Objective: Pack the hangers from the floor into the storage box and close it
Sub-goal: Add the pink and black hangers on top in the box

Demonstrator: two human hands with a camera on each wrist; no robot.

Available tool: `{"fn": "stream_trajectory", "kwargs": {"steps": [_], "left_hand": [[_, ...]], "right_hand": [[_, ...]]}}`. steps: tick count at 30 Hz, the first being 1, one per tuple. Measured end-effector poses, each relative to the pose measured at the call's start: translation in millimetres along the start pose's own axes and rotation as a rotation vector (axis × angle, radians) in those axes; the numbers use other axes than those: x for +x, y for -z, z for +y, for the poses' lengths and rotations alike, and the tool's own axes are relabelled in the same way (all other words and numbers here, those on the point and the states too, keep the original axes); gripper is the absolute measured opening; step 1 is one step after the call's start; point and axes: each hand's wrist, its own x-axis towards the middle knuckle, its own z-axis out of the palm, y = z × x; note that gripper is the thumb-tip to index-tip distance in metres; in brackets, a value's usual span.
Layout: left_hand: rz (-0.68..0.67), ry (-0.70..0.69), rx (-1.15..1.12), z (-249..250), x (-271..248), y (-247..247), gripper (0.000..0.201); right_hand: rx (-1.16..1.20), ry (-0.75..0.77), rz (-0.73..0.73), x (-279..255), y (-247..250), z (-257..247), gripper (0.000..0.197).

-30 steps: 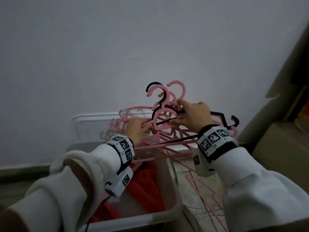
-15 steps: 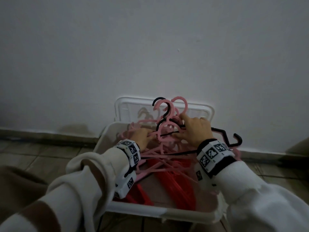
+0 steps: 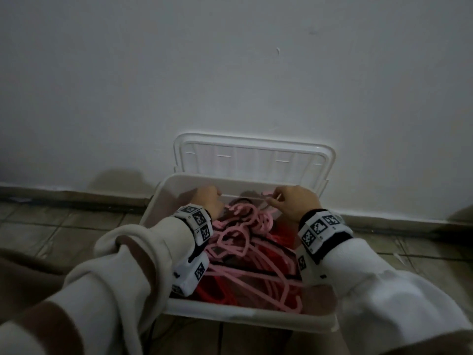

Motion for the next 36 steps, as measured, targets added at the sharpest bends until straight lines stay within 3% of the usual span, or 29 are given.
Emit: {"fn": "stream_trajectory", "kwargs": {"steps": [4, 9, 13, 19, 25, 29, 32, 36], "left_hand": [[0.011, -0.101, -0.135, 33, -5, -20, 0.024], [-0.115, -0.271, -0.190, 89, -12, -65, 0.019], [-0.209, -0.413, -0.123, 127, -20, -101, 0.022], [-0.183, -0.699, 0.122, 147, -24, -146, 0.025], [-0.260, -0.862, 0.367, 145, -12, -181, 0.028], [-0.229, -0.987, 0.371, 140, 1, -188, 0.053], [-0.229, -1.043, 0.303, 134, 6, -193, 0.043], [-0.209, -1.047, 0.251, 137, 0, -191, 0.039]], "right_hand": [[0.085, -0.088, 0.056, -12, 17, 41, 0.027], [0.158, -0.257, 0.097, -42, 20, 116, 0.021], [0.210, -0.407, 0.103, -67, -3, 180, 0.019], [0.182, -0.631, -0.047, -94, -78, 254, 0.024], [0.146, -0.728, -0.328, -100, -168, 288, 0.047], [0.135, -0.900, -0.315, -103, -211, 302, 0.051], [0.154, -1.031, -0.247, -106, -233, 311, 0.050], [0.135, -1.000, -0.289, -106, -232, 320, 0.068]]}}
